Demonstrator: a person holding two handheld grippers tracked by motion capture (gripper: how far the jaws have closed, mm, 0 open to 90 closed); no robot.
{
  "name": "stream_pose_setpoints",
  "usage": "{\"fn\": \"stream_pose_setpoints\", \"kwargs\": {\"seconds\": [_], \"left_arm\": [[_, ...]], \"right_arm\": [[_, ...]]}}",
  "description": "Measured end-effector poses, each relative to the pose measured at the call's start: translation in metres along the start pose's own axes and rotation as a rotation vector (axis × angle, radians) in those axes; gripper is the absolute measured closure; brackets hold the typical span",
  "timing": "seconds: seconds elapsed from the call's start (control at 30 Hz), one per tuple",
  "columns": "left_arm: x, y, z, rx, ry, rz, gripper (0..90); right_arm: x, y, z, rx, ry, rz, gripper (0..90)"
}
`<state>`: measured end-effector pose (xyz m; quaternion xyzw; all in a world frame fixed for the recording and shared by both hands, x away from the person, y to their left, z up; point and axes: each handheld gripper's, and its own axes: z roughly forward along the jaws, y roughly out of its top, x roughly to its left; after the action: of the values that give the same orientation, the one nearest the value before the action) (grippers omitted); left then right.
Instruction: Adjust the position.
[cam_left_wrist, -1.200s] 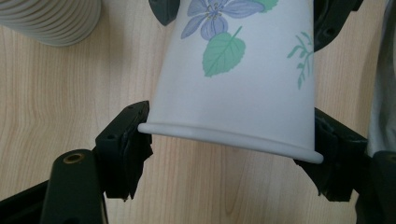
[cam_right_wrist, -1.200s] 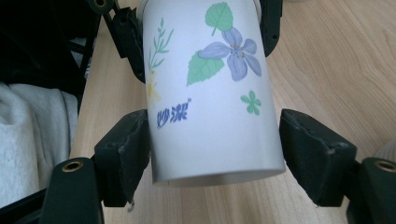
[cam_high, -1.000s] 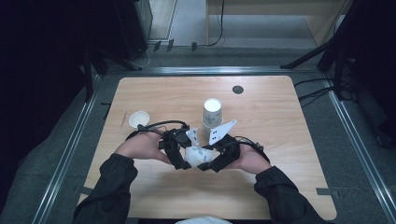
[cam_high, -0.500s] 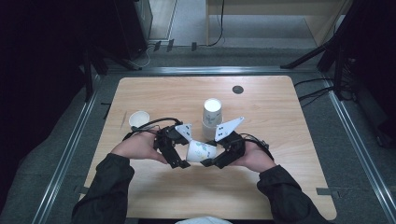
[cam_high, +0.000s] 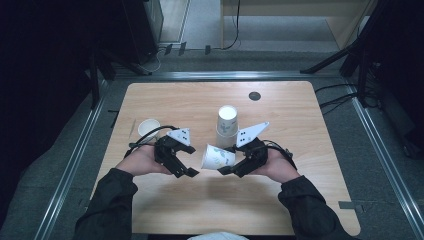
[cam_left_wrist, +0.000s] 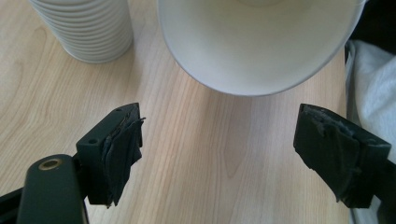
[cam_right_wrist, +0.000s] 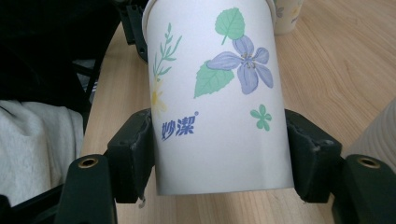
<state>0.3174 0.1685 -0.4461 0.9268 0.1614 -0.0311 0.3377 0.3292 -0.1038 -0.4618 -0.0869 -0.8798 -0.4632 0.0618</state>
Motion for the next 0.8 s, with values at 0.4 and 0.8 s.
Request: {"fn": "stream_pose_setpoints", "kwargs": {"seconds": [0.4, 0.8], "left_arm": [[-0.006, -0.005, 0.012, -0.138, -0.039, -0.036, 15.8], [-0.008, 0.001, 0.013, -0.218, -0.093, -0.039, 16.5]], "right_arm": [[0.001, 0.001, -0.002, -0.029, 0.027, 0.002, 33.1], [0.003, 0.0, 0.005, -0.015, 0.062, -0.002, 33.1]]}}
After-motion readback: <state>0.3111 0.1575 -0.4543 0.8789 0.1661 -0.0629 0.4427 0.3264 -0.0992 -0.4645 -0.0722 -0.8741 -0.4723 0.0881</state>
